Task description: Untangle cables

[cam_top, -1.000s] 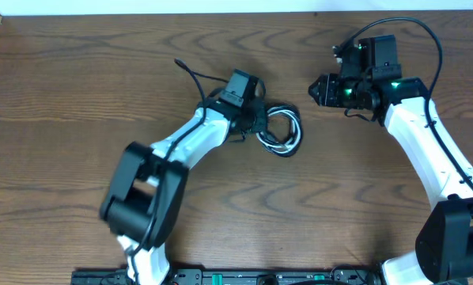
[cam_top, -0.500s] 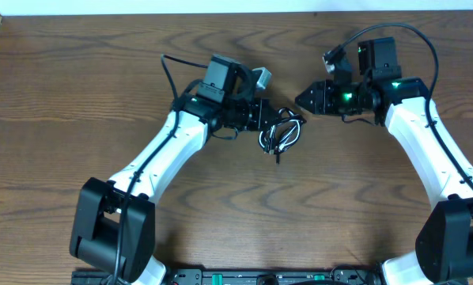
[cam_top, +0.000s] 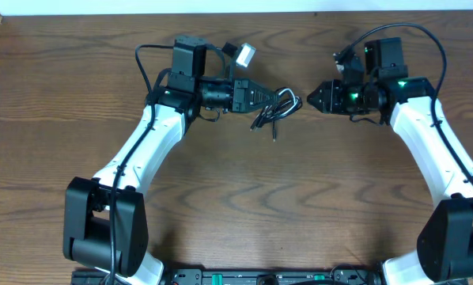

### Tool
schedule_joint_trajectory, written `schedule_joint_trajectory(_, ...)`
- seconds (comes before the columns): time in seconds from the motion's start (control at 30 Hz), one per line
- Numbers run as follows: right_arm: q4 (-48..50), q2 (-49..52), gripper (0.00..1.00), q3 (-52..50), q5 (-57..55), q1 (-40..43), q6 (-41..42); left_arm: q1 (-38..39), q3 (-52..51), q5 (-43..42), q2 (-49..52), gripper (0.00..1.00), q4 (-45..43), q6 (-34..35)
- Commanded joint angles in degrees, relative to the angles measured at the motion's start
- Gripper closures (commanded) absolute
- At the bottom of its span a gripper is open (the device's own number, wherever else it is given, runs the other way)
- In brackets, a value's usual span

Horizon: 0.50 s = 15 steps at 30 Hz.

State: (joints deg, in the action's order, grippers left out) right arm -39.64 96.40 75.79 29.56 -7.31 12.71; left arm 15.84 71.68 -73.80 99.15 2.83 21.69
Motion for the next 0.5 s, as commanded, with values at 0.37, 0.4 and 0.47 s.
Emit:
schedule_joint_trajectory(0.37,-2.6,0.33,0.44,0.15,8.5,0.39,4.83,-0.13,0.55,15.93,-0.02,0.92,-7.91,20.63)
schedule_joint_trajectory(0.4,-3.02,0.33,0.44,0.15,8.48,0.2,7.04,-0.11,0.55,18.14,-0.02,0.93,-6.62,20.63)
schedule_joint_trajectory(0.47,-3.06,0.33,0.44,0.15,8.15,-0.46,8.85,0.09,0.55,21.2,-0.02,0.93,-4.61,20.63)
